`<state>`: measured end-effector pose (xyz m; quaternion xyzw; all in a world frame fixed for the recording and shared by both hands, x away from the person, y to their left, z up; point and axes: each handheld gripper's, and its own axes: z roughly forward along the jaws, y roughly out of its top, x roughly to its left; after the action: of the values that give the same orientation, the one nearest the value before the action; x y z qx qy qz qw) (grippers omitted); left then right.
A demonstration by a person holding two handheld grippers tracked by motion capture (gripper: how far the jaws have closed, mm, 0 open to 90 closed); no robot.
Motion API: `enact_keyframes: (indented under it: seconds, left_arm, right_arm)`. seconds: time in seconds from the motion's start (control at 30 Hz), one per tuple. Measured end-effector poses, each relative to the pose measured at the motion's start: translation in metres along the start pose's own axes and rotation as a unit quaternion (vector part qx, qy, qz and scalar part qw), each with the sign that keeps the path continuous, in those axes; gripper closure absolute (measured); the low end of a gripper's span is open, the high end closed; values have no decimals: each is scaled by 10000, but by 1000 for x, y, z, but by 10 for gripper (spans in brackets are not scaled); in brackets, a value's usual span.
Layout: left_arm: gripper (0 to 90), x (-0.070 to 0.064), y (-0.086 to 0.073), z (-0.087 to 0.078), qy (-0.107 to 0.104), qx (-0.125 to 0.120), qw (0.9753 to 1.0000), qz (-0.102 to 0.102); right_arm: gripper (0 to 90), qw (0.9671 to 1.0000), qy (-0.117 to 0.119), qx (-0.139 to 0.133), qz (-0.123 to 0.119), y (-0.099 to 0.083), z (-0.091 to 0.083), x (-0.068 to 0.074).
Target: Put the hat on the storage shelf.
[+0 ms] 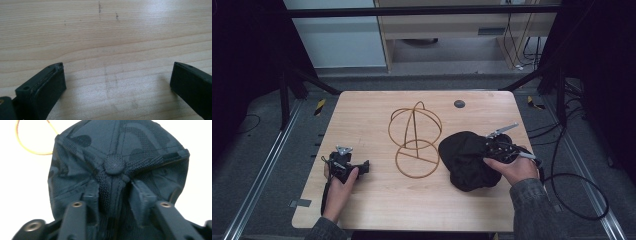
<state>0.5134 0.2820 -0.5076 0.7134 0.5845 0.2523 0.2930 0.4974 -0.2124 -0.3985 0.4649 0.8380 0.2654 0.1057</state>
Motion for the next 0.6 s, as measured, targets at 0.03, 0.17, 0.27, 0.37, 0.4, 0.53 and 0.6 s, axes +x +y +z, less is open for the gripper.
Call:
enact_keyframes:
  seconds: [0.03,0.17,0.27,0.37,0.4,0.53,0.6]
  left_arm:
    - [0,0,0,0,0,0,10000,1]
    - [0,0,0,0,-3,2,10000,5]
    - [0,0,0,0,-4,0,10000,5]
    - [0,0,0,0,-3,-3,10000,7]
    - [0,0,0,0,-3,-2,10000,7]
    - [0,0,0,0,-7,-2,10000,11]
    - [0,0,0,0,-8,-2,10000,11]
  right_arm:
    - [690,10000,8,-6,-2,0,0,0]
    - [821,10000,37,-6,-1,1,0,0]
    - [845,10000,55,-3,-6,2,-1,-1]
    - [861,10000,72,5,22,3,-3,-2]
    - [863,10000,85,-2,23,4,-4,-2]
    - [867,9998,160,21,74,10,-9,-4]
    - [868,9996,232,-22,141,13,-14,-5]
